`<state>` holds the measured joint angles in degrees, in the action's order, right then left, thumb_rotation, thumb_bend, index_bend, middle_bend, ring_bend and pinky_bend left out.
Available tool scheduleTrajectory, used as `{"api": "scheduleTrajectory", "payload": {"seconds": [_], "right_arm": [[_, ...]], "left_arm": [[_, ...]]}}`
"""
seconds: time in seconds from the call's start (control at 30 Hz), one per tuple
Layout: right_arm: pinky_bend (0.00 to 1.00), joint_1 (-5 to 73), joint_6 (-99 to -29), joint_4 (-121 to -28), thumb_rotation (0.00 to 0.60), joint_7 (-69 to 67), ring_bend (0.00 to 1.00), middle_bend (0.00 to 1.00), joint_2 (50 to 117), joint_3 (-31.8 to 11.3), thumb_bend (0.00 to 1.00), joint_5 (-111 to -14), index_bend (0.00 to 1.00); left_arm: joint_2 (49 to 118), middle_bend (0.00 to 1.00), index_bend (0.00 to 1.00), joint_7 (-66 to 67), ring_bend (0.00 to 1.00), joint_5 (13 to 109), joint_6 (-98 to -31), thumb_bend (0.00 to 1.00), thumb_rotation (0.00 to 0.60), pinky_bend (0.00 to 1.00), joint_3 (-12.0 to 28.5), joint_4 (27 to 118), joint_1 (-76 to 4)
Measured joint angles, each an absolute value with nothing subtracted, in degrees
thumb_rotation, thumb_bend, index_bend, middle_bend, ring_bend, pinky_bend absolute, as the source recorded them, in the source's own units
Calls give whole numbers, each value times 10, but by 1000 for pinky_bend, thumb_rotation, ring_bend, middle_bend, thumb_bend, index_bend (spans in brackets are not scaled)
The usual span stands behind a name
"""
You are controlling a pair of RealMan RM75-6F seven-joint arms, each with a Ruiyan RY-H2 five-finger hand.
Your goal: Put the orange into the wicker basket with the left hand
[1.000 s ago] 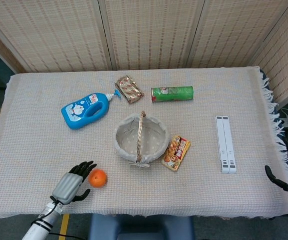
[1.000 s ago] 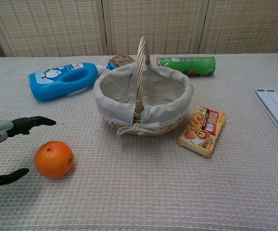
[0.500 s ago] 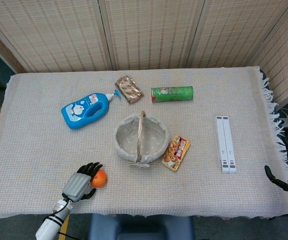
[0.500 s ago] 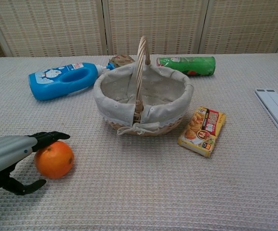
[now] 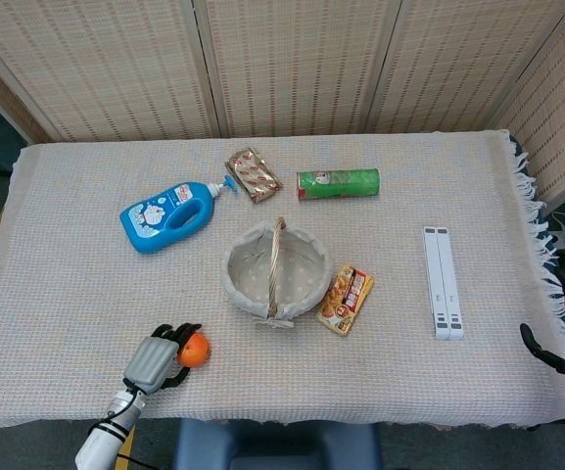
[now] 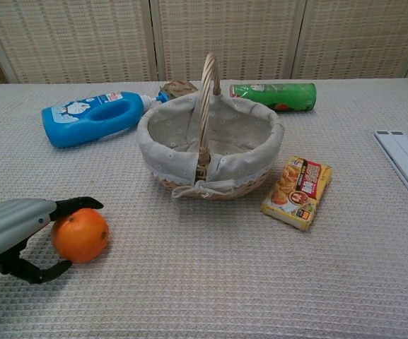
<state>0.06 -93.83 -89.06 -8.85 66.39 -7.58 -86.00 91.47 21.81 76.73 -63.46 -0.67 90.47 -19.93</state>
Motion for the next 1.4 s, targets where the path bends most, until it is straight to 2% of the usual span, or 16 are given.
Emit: {"api": "scheduleTrajectory", "payload": {"seconds": [0.4, 0.57, 0.83, 1.1, 1.23, 1.4], "right_arm": [[157, 2, -933, -891, 600, -86, 0, 0, 664, -76, 212, -859, 0], [157, 3, -931, -892, 600, -86, 0, 0, 663, -75, 212, -858, 0], [158, 2, -933, -894, 600, -90, 0, 0, 661, -75, 212, -859, 0], [157, 3, -930, -892, 600, -93, 0, 0, 658, -72, 212, -862, 0], [158, 3, -928, -892, 600, -96, 0, 0, 656, -71, 212, -863, 0], [158, 2, -930, -892, 600, -101, 0, 0, 654, -70, 212, -866, 0]], "left_arm": [[928, 309, 411, 202, 468, 782, -677, 379, 600, 310, 1, 900, -189], [926, 319, 429, 203, 476, 784, -687, 380, 600, 316, 14, 906, -192], [928, 315, 428, 243, 476, 799, -688, 378, 600, 316, 82, 902, -248], [963, 313, 422, 323, 475, 782, -641, 378, 600, 316, 155, 819, -349], [981, 313, 419, 357, 475, 765, -622, 378, 600, 318, 177, 788, -391], [995, 311, 418, 387, 475, 746, -613, 378, 600, 321, 186, 767, -418]]}}
